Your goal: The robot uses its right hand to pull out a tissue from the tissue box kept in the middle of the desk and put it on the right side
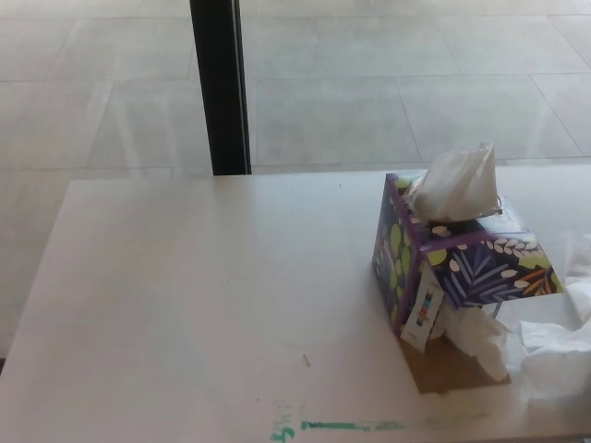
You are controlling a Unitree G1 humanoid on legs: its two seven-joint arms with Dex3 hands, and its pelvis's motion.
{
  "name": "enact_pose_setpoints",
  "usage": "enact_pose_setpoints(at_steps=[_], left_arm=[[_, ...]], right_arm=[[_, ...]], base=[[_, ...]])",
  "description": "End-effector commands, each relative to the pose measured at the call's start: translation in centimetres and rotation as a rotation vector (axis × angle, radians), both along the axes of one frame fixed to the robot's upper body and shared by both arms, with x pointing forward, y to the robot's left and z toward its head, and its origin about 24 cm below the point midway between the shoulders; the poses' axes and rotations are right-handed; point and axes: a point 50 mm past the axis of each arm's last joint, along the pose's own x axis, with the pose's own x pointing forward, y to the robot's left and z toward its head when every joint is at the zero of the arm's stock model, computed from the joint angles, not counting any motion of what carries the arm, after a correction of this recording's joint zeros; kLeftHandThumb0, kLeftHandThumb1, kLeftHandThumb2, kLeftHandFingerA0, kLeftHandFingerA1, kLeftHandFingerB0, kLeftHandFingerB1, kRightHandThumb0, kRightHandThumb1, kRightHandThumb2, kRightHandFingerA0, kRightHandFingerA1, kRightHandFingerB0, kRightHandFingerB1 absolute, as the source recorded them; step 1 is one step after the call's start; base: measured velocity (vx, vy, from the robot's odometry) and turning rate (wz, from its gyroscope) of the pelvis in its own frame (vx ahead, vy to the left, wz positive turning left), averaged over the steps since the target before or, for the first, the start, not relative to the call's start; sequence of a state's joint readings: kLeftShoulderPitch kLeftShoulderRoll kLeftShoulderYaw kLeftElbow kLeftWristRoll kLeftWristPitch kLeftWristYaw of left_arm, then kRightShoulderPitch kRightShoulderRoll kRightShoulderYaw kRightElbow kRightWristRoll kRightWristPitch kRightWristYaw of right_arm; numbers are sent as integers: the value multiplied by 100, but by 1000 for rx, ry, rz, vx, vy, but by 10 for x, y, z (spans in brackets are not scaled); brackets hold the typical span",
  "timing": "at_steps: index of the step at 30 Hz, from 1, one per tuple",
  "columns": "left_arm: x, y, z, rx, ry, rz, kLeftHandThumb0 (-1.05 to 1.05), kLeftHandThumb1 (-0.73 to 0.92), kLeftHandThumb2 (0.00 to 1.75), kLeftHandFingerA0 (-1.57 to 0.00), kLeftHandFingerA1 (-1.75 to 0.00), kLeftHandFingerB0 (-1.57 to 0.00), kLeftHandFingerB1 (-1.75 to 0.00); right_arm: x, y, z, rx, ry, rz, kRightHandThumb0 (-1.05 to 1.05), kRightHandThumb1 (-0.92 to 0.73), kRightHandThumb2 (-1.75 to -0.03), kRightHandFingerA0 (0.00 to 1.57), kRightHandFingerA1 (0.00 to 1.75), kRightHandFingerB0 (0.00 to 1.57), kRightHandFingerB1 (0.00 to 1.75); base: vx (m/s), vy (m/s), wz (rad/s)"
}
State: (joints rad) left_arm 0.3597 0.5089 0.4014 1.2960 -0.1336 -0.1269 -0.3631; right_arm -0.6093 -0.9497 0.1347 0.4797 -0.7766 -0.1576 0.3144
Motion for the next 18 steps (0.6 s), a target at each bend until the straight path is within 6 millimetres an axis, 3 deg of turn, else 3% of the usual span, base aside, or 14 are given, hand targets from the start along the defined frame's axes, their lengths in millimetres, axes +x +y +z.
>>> enact_pose_setpoints(at_steps=[1, 2, 3, 4, 5, 8, 9, 10, 11, 12, 13, 15, 16, 18], left_arm=[[-3, 11, 11, 63, -6, -11, -86, 92, 72, -68, -53, -59, -47], [-3, 11, 10, 63, -6, -7, -86, 92, 72, -68, -53, -59, -47], [-3, 11, 11, 57, -6, -1, -86, 92, 71, -67, -52, -58, -46], [-2, 11, 11, 57, -15, 3, -85, 92, 71, -66, -52, -58, -47], [-3, 11, 10, 52, -21, 6, -85, 92, 72, -64, -52, -55, -46], [-3, 11, 10, 49, -19, 4, -85, 92, 72, -64, -51, -54, -46], [-3, 11, 10, 55, -12, 8, -84, 92, 72, -64, -50, -54, -45], [-3, 11, 10, 57, -13, 14, -85, 92, 72, -66, -51, -55, -45], [-3, 10, 10, 57, -14, 12, -85, 92, 72, -65, -50, -58, -46], [-2, 10, 10, 56, -15, 6, -85, 92, 72, -65, -50, -58, -46], [-2, 10, 10, 56, -15, 6, -85, 92, 72, -65, -50, -58, -46], [0, 10, 10, 55, -22, -5, -86, 92, 72, -66, -52, -56, -46], [0, 11, 10, 54, -23, -3, -85, 92, 72, -64, -52, -55, -46], [0, 11, 10, 56, -28, 3, -86, 92, 71, -66, -54, -58, -46]], right_arm=[[-156, -141, 84, 858, -166, -461, -62, -54, -57, 39, 51, 35, 31], [-163, -145, 80, 866, -191, -493, -62, -54, -57, 39, 51, 35, 31], [-182, -158, 64, 913, -243, -547, -48, -55, -56, 34, 68, 30, 41], [-196, -166, 46, 913, -297, -584, -60, -54, -57, 42, 58, 39, 35], [-213, -175, 20, 947, -384, -635, -63, -45, -82, 46, 65, 36, 48], [-228, -181, -3, 957, -431, -688, -59, -44, -84, 47, 67, 34, 50], [-242, -188, -34, 952, -494, -778, -59, -45, -85, 53, 72, 34, 52], [-250, -189, -47, 947, -525, -823, -56, -56, -57, 58, 72, 42, 41], [-259, -190, -63, 951, -559, -880, -61, -47, -86, 60, 81, 37, 54], [-269, -190, -81, 956, -594, -944, -61, -47, -86, 60, 81, 37, 54], [-269, -190, -81, 957, -594, -943, -61, -47, -86, 60, 81, 37, 54], [-285, -183, -118, 987, -682, -1048, -49, -46, -84, 62, 86, 38, 60], [-289, -179, -132, 972, -680, -1090, -47, -59, -58, 60, 95, 40, 57], [-295, -168, -156, 1005, -746, -1137, -44, -58, -58, 65, 105, 46, 62]], base=[[0, 0, 0], [0, 0, 0], [0, 0, 0], [0, 0, 0], [0, 0, 0], [0, 0, 0], [0, 0, 0], [0, 0, 0], [0, 0, 0], [0, 0, 0], [0, 0, 0], [0, 0, 0], [0, 0, 0], [0, 0, 0]])
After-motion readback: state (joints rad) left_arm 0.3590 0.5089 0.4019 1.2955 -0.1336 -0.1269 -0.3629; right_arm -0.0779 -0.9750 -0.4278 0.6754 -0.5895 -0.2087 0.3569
